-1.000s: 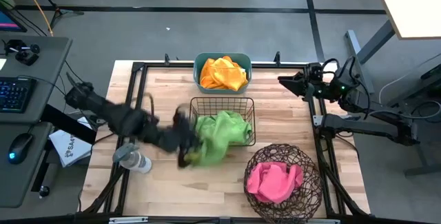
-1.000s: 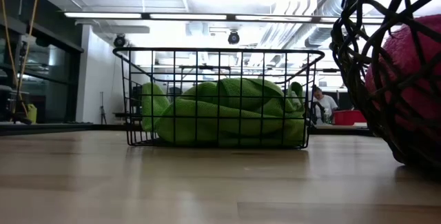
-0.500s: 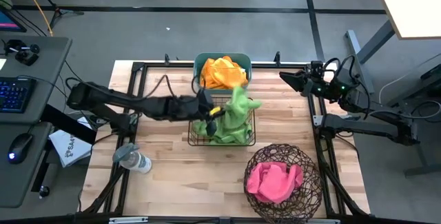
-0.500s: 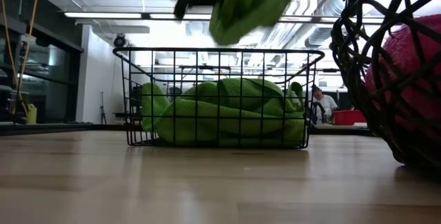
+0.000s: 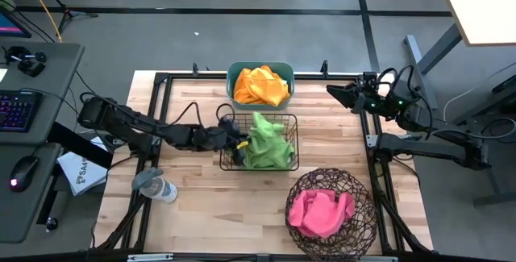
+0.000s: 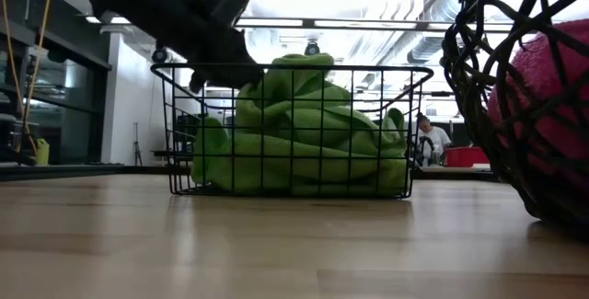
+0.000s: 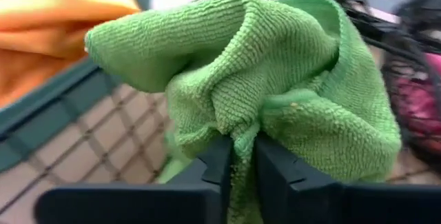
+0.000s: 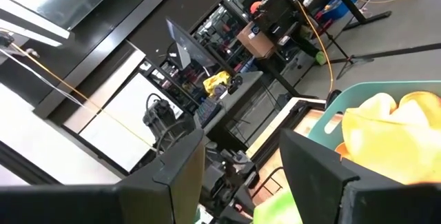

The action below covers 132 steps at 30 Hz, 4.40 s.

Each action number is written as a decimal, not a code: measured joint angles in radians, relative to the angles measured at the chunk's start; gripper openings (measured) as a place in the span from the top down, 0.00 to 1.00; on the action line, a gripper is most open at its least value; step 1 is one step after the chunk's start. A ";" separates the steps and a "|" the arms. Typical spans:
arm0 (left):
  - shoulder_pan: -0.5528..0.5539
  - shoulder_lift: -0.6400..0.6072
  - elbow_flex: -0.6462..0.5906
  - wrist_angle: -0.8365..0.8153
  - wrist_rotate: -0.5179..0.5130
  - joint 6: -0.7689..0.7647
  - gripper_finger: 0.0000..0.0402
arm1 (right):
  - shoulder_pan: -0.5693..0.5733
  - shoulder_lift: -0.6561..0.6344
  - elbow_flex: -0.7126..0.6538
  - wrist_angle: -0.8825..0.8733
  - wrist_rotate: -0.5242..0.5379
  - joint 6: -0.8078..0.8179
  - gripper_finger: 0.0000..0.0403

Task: Sort microfiber towel by color & place in baskets
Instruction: Put the green microfiber cloth into the black wire basket, then return to Home Position

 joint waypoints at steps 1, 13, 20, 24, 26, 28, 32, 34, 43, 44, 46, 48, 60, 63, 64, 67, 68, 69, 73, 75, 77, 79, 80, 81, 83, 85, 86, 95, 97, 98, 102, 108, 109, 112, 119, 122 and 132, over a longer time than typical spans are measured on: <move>0.012 0.000 0.010 -0.010 0.052 0.000 0.88 | 0.000 0.000 0.000 -0.003 0.000 0.000 0.54; 0.068 -0.001 0.342 -0.627 0.234 0.247 0.47 | 0.000 0.000 0.000 -0.007 0.000 0.019 0.54; 0.071 -0.052 0.500 -0.891 0.231 0.269 0.43 | 0.000 0.000 0.000 -0.007 0.000 0.000 0.54; 0.061 -0.233 0.369 -0.691 0.194 0.246 0.52 | 0.000 0.000 0.000 -0.007 0.000 0.000 0.54; 0.061 -0.346 0.266 -0.607 0.169 0.226 0.58 | 0.000 0.000 0.000 -0.007 0.000 0.000 0.54; 0.061 -0.463 0.156 -0.532 0.140 0.202 0.66 | 0.000 0.000 0.000 -0.007 0.000 0.000 0.54; 0.066 -0.696 -0.048 -0.387 0.100 0.154 0.87 | 0.000 0.000 0.000 -0.007 0.000 -0.026 0.55; 0.066 -0.798 -0.134 -0.324 0.078 0.144 0.96 | 0.000 0.000 0.000 -0.006 -0.012 -0.032 0.57; 0.066 -1.188 -0.404 -0.206 0.033 0.137 1.00 | 0.000 -0.002 0.000 -0.058 -0.054 -0.101 0.92; 0.066 -1.224 -0.431 -0.192 0.033 0.138 1.00 | 0.000 -0.002 0.000 -0.068 -0.059 -0.108 0.96; 0.066 -1.298 -0.479 -0.186 0.028 0.139 1.00 | 0.000 -0.002 0.000 -0.080 -0.076 -0.113 0.97; 0.066 -1.368 -0.521 -0.162 0.020 0.136 1.00 | 0.000 -0.003 0.000 -0.084 -0.120 -0.116 0.96; 0.062 -1.434 -0.669 -0.074 0.109 0.006 1.00 | 0.000 -0.131 -0.003 -0.306 -0.289 -0.241 1.00; 0.062 -1.430 -0.669 -0.148 0.147 -0.041 1.00 | 0.000 -0.209 -0.041 -0.335 -0.332 -0.252 1.00; 0.062 -1.430 -0.669 -0.174 0.147 -0.038 1.00 | 0.000 -0.240 -0.064 -0.324 -0.342 -0.252 1.00; 0.062 -1.429 -0.669 -0.190 0.149 -0.021 1.00 | -0.003 -0.336 -0.144 -0.295 -0.349 -0.263 1.00; 0.062 -1.428 -0.669 -0.190 0.149 -0.018 1.00 | -0.004 -0.367 -0.177 -0.265 -0.347 -0.260 1.00; 0.062 -1.428 -0.669 -0.193 0.149 -0.019 1.00 | -0.004 -0.397 -0.216 -0.213 -0.347 -0.246 1.00; 0.062 -1.427 -0.669 -0.193 0.149 -0.018 1.00 | -0.004 -0.449 -0.408 0.163 -0.346 -0.176 1.00; 0.062 -1.427 -0.669 -0.193 0.149 -0.020 1.00 | -0.004 -0.446 -0.503 0.301 -0.341 -0.154 1.00; 0.062 -1.427 -0.669 -0.193 0.149 -0.021 1.00 | -0.004 -0.440 -0.578 0.434 -0.318 -0.157 1.00; 0.062 -1.427 -0.669 -0.193 0.148 -0.020 1.00 | -0.004 -0.441 -0.634 0.539 -0.285 -0.181 1.00; 0.062 -1.427 -0.669 -0.192 0.148 -0.020 1.00 | -0.005 -0.441 -0.652 0.566 -0.280 -0.189 1.00; 0.062 -1.427 -0.669 -0.193 0.148 -0.020 1.00 | -0.005 -0.441 -0.650 0.553 -0.275 -0.209 1.00; 0.062 -1.427 -0.669 -0.192 0.148 -0.020 1.00 | -0.002 -0.440 -0.651 0.518 -0.280 -0.241 1.00; 0.062 -1.427 -0.669 -0.193 0.148 -0.020 1.00 | 0.007 -0.441 -0.651 0.469 -0.280 -0.267 1.00; 0.062 -1.427 -0.669 -0.193 0.148 -0.020 1.00 | 0.012 -0.441 -0.651 0.436 -0.279 -0.286 1.00; 0.062 -1.427 -0.669 -0.193 0.148 -0.020 1.00 | 0.024 -0.440 -0.651 0.168 -0.151 -0.243 1.00; 0.062 -1.427 -0.669 -0.193 0.148 -0.020 1.00 | 0.024 -0.440 -0.651 0.129 -0.151 -0.235 1.00; 0.062 -1.427 -0.669 -0.193 0.148 -0.020 1.00 | 0.024 -0.440 -0.651 0.109 -0.151 -0.236 1.00; 0.062 -1.427 -0.669 -0.193 0.148 -0.020 1.00 | 0.024 -0.440 -0.651 0.047 -0.151 -0.243 1.00; 0.062 -1.427 -0.669 -0.193 0.148 -0.020 1.00 | 0.112 -0.537 -0.651 0.038 -0.098 -0.243 1.00; 0.062 -1.427 -0.669 -0.193 0.147 -0.020 1.00 | 0.131 -0.567 -0.651 0.036 -0.097 -0.244 1.00; 0.062 -1.430 -0.669 -0.193 0.148 -0.019 1.00 | 0.179 -0.582 -0.651 0.075 -0.108 -0.243 1.00; 0.063 -1.444 -0.668 -0.192 0.146 -0.019 1.00 | 0.252 -0.584 -0.651 0.078 -0.109 -0.243 1.00; 0.066 -1.444 -0.668 -0.192 0.147 -0.019 1.00 | 0.277 -0.581 -0.651 0.069 -0.110 -0.243 1.00; 0.073 -1.444 -0.668 -0.192 0.148 -0.020 1.00 | 0.282 -0.571 -0.651 0.038 -0.107 -0.244 1.00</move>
